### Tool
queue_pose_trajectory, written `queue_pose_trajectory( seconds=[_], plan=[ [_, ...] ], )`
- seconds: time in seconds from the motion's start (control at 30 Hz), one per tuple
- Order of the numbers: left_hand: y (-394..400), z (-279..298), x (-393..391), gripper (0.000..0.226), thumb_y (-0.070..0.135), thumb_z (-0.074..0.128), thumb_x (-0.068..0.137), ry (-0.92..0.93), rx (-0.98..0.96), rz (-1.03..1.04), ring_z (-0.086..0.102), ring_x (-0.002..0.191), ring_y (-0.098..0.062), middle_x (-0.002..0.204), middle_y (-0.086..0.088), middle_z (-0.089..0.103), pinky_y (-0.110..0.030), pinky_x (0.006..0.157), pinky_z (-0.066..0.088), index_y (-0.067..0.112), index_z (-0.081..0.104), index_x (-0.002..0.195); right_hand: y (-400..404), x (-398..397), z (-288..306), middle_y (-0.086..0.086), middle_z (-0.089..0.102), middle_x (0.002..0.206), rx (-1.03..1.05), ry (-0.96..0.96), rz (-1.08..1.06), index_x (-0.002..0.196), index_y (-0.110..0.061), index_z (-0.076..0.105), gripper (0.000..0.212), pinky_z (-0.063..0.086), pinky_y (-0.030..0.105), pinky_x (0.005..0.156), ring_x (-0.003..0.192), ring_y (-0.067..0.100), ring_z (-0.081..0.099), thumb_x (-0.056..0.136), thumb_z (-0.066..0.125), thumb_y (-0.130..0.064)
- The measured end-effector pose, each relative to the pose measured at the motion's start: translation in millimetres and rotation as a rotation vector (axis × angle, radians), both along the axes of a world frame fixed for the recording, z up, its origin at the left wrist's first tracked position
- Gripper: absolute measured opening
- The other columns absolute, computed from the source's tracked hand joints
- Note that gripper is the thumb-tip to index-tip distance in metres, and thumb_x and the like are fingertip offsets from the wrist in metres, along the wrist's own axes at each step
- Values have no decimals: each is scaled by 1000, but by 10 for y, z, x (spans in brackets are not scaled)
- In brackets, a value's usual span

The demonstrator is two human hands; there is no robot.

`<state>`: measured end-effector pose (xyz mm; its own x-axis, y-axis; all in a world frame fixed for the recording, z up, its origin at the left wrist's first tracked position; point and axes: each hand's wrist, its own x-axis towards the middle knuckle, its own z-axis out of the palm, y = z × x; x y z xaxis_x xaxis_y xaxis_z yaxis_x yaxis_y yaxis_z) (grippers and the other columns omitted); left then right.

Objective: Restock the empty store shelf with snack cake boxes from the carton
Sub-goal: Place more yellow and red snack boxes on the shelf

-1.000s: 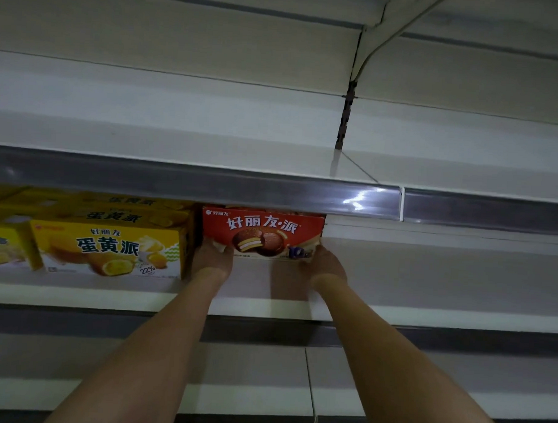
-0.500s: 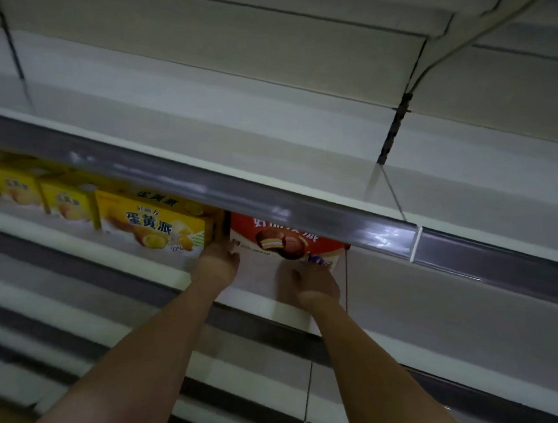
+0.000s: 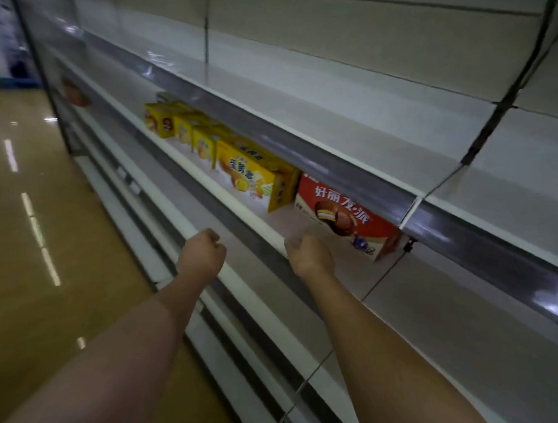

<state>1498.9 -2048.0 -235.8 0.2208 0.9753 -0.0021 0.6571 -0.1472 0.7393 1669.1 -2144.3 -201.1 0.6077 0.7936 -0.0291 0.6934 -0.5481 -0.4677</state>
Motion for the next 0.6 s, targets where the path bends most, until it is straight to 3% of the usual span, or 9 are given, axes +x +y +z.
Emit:
queue_pose_trajectory(
  seconds=[0.17,0.3,0.4,0.6],
  plan=[
    [-392,-235,-783,16,11,50,92,37,-43,122,61,93,-32,99,-13,65,-28,70,43,10,63,101,-24,-499,-150,12,55,133,-47,-16,156,132,-9,52,48,47,39,95,120,30,51,99,41,-42],
    [-635,-377,-1447,29,10,54,90,81,-47,320,59,107,-36,113,-21,65,-32,82,44,2,62,117,-122,-902,-217,11,54,135,22,-190,246,131,-8,54,45,40,35,102,124,28,48,97,44,-36],
    [-850,-505,-1916,30,11,56,88,77,-83,434,59,107,-35,115,-19,65,-32,85,46,3,63,117,-177,-1297,-297,9,49,140,19,-65,332,137,-9,48,46,40,34,99,124,27,48,100,42,-34],
    [-1530,-671,-2913,24,17,54,91,118,-143,606,60,104,-31,111,-14,66,-33,85,48,9,64,111,-367,-2381,-534,10,59,129,-66,18,489,130,-9,53,41,47,33,87,114,28,57,100,43,-35]
  ],
)
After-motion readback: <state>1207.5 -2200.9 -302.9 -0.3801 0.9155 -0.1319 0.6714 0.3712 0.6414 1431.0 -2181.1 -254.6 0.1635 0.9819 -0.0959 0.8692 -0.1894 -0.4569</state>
